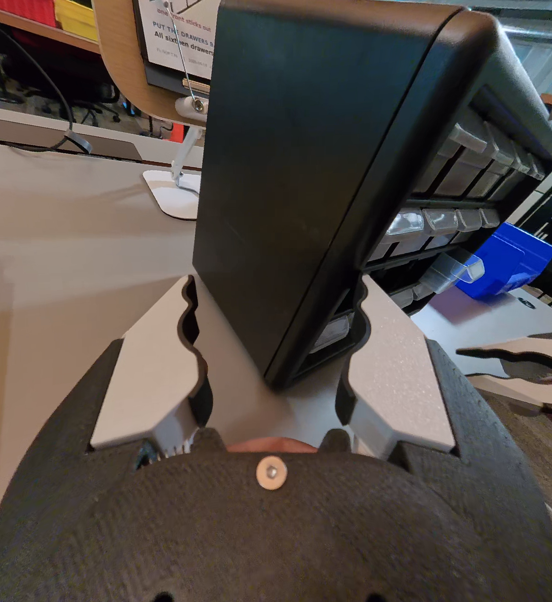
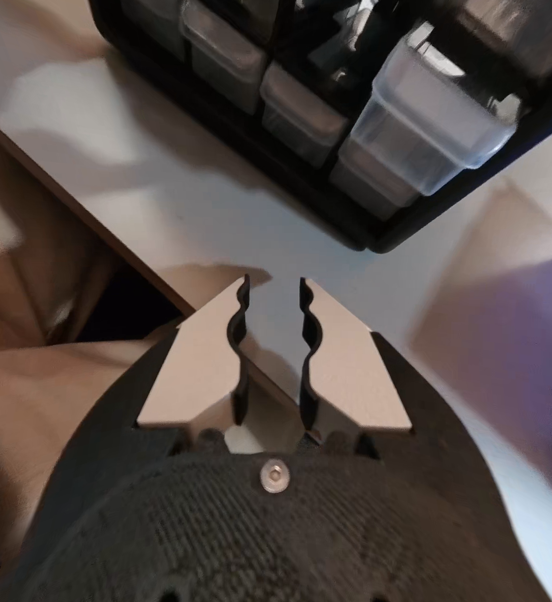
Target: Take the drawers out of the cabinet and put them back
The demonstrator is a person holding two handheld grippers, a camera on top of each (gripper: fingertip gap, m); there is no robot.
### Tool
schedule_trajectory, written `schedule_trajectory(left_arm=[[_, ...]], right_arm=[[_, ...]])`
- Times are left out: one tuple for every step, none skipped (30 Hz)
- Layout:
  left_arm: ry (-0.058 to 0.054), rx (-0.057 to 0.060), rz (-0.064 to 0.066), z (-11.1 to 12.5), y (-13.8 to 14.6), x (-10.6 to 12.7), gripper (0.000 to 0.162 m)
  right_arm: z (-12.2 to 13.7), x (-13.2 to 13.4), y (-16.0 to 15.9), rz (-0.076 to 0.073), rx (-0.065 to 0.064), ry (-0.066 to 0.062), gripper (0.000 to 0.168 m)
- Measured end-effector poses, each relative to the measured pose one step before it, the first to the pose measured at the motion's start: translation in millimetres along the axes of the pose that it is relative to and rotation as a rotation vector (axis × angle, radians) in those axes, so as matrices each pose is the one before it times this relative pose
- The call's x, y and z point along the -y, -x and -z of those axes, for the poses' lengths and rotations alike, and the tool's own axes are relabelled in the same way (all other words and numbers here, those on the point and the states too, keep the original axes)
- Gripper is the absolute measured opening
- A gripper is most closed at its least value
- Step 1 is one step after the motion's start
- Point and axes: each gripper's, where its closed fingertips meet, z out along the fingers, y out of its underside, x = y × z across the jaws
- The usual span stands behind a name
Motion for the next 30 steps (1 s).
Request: schedule_trajectory(left_arm=[[-0.0027, 0.0103, -0.0055, 0.17, 1.03, 0.51, 0.096], [-0.0034, 0.0124, -0.006, 0.08, 1.19, 0.57, 0.096], [-0.003, 0.0088, -0.0026, 0.06, 0.83, 0.32, 0.096], [-0.0006, 0.0032, 0.0037, -0.07, 0.52, 0.08, 0.096], [0.0014, 0.0027, 0.0073, -0.16, 0.57, -0.16, 0.096], [0.0005, 0.0051, 0.0077, -0.23, 0.9, -0.13, 0.096], [-0.0017, 0.007, 0.0068, -0.23, 1.1, 0.12, 0.096], [-0.0025, 0.0085, 0.0049, -0.22, 1.21, 0.25, 0.096], [-0.0021, 0.0045, 0.0038, -0.13, 0.61, 0.16, 0.096], [-0.0005, 0.0001, 0.0032, -0.11, 0.05, -0.05, 0.096], [0.0004, -0.001, 0.0028, -0.02, 0.02, -0.15, 0.096], [0.0008, -0.0013, 0.0038, 0.0, -0.09, -0.2, 0.096], [0.0006, -0.0028, 0.005, -0.02, -0.35, -0.27, 0.096], [0.0001, -0.004, 0.0038, -0.07, -0.56, -0.13, 0.094], [-0.0002, -0.004, 0.0018, -0.09, -0.42, -0.08, 0.094], [-0.0004, -0.0034, 0.0006, -0.2, -0.23, -0.04, 0.094], [-0.0001, -0.003, -0.0005, -0.14, -0.04, 0.04, 0.094], [0.0004, -0.003, -0.0017, -0.09, 0.01, 0.08, 0.093], [0.0006, -0.0014, -0.0048, -0.07, 0.3, 0.2, 0.094], [0.0, 0.002, -0.0106, 0.02, 0.52, 0.58, 0.095], [-0.0005, 0.004, -0.0155, 0.08, 0.59, 0.68, 0.096], [-0.0014, 0.0038, -0.0151, 0.07, 0.33, 0.75, 0.096], [-0.0028, 0.0015, -0.0105, -0.01, 0.09, 0.65, 0.095], [-0.0023, -0.0013, -0.0034, -0.17, -0.06, 0.39, 0.095], [0.0004, -0.0032, 0.004, -0.25, 0.0, -0.12, 0.094], [0.002, -0.0036, 0.0076, -0.3, 0.22, -0.18, 0.095], [0.0015, -0.0023, 0.0058, -0.38, 0.34, -0.15, 0.095], [0.0002, -0.0006, 0.003, -0.26, 0.44, -0.09, 0.095], [-0.0004, 0.0009, 0.0011, -0.14, 0.37, 0.17, 0.095], [-0.0003, 0.0012, -0.0001, -0.02, 0.18, 0.04, 0.095]], right_arm=[[2.47, 3.54, 3.9, -0.0209, 0.0249, -0.0169, 0.03], [3.04, 5.41, 1.75, -0.0275, 0.0171, -0.0229, 0.03], [3.28, 5.48, -1.57, -0.0287, 0.0045, -0.0174, 0.031], [3.77, 5.0, -3.38, -0.0187, 0.0004, -0.0069, 0.035], [4.35, 5.86, -5.88, -0.0034, -0.0125, -0.0094, 0.043], [4.62, 6.24, -7.86, 0.0158, -0.0268, -0.0149, 0.043], [4.5, 6.59, -8.33, 0.0336, -0.0339, -0.0181, 0.042], [3.47, 6.44, -7.83, 0.0461, -0.0361, -0.0146, 0.042], [2.06, 6.46, -6.36, 0.0596, -0.0304, -0.0085, 0.043], [0.48, 6.36, -5.15, 0.0727, -0.0224, 0.0016, 0.043], [-1.14, 5.66, -5.27, 0.0823, -0.0221, 0.0139, 0.045], [-2.31, 5.73, -5.18, 0.091, -0.0226, 0.0183, 0.046], [-3.0, 5.7, -4.88, 0.0905, -0.0224, 0.0207, 0.046], [-3.32, 6.38, -3.68, 0.0867, -0.0192, 0.0158, 0.045], [-3.78, 6.64, -1.33, 0.0845, -0.0115, 0.0094, 0.044], [-4.54, 5.57, 0.29, 0.0794, -0.0036, 0.0098, 0.043], [-5.55, 3.46, 1.32, 0.0733, 0.0012, 0.0151, 0.042], [-6.28, 0.24, 2.3, 0.0692, 0.0075, 0.0272, 0.041], [-6.44, -1.97, 1.59, 0.0626, 0.004, 0.0346, 0.041], [-5.67, -1.73, -0.05, 0.0547, -0.0053, 0.026, 0.039], [-4.63, -1.55, 1.45, 0.0443, 0.0046, 0.0198, 0.035], [-3.48, -1.26, 1.75, 0.0268, 0.0099, 0.0174, 0.032], [-2.4, -0.01, 1.27, 0.0126, 0.009, 0.0109, 0.028], [-1.47, 0.7, 1.1, 0.0092, 0.0097, 0.0065, 0.026], [-0.97, 0.42, -0.59, 0.0157, 0.001, 0.0069, 0.026], [-0.29, -0.07, -0.38, 0.0192, 0.005, 0.0099, 0.023], [0.47, -0.63, 0.24, 0.0162, 0.0109, 0.0125, 0.021], [1.33, -0.9, 0.7, 0.0104, 0.017, 0.0128, 0.02], [2.18, -0.39, 1.36, 0.0073, 0.0201, 0.0058, 0.019], [2.88, -0.22, 2.05, 0.0011, 0.0206, 0.0021, 0.019]])
